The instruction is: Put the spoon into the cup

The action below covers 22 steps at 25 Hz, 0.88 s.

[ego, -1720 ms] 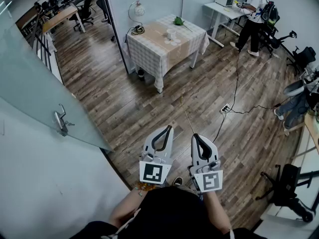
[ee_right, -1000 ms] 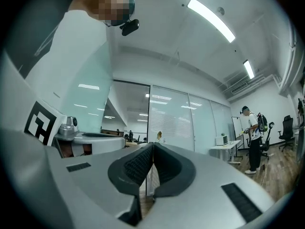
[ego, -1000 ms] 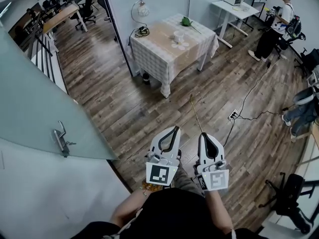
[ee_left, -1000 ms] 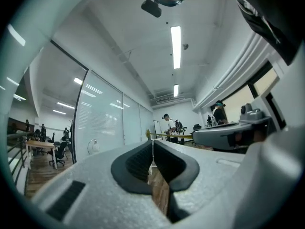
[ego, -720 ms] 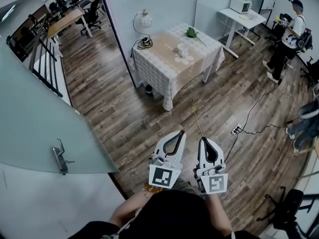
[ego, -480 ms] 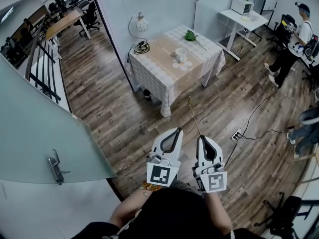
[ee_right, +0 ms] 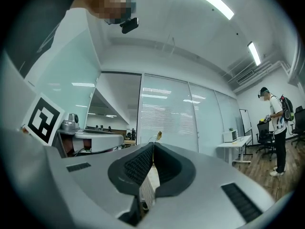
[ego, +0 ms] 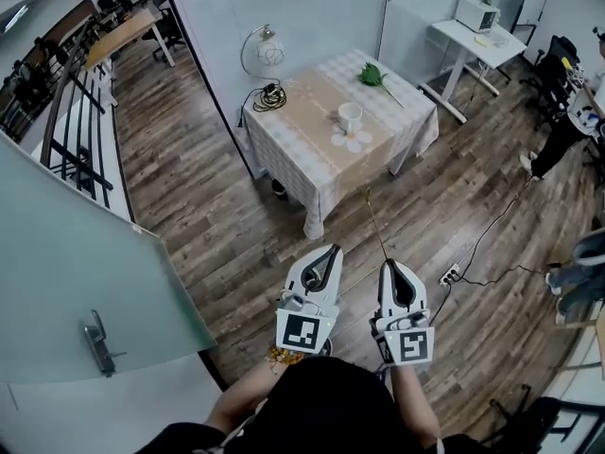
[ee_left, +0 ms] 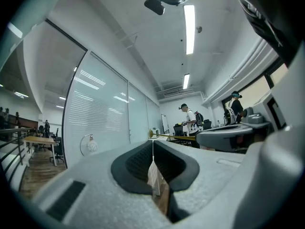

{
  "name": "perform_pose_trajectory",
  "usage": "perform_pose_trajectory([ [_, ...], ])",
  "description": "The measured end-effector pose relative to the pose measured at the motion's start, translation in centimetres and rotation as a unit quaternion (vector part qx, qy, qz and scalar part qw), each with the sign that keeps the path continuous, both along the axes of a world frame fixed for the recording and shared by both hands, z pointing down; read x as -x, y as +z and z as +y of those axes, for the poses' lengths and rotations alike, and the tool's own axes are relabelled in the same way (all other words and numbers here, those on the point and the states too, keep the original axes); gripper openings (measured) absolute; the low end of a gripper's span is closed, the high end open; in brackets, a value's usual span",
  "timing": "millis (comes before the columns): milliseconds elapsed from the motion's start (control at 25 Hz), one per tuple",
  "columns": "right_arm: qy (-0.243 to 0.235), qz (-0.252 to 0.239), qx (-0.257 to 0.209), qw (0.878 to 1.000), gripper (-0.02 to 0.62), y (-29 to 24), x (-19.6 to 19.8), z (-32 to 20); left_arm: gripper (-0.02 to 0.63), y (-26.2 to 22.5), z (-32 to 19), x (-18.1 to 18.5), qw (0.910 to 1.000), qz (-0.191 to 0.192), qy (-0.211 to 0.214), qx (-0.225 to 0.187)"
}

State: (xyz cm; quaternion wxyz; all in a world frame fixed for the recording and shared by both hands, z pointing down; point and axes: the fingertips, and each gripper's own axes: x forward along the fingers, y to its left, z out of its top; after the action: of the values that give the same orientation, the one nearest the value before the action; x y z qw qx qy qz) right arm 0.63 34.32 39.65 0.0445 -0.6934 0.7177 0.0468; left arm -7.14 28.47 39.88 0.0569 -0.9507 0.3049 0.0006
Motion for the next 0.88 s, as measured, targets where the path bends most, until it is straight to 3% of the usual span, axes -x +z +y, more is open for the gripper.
perform_pose_trajectory([
  [240, 0.014, 0.03, 0.037, 0.999, 0.008, 1.6, -4.7, -8.9, 0.021, 1.1, -9.7, -4.4, 0.9998, 0.006, 0.009, 0.017],
  [440, 0.005, 0.063, 0.065, 0.996, 0.008, 1.5, -8.1, -17.2, 0.021, -0.1, -19.3, -7.0, 0.9999, 0.013, -0.002, 0.007],
  [600, 0.002, 0.071, 0.051, 0.996, 0.008, -0.4, -10.3, -24.2, 0.021, 0.4, -25.7, -8.4, 0.9996, 0.012, -0.007, 0.024],
  [720, 0.003, 0.075, 0.051, 0.996, 0.008, -0.2, -12.0, -27.7, 0.021, 0.5, -29.1, -9.3, 0.9998, 0.009, -0.009, 0.013],
  [880, 0.003, 0.062, 0.067, 0.996, 0.008, 1.1, -14.5, -31.7, 0.021, 1.3, -32.6, -10.1, 0.9992, 0.002, -0.024, 0.031],
])
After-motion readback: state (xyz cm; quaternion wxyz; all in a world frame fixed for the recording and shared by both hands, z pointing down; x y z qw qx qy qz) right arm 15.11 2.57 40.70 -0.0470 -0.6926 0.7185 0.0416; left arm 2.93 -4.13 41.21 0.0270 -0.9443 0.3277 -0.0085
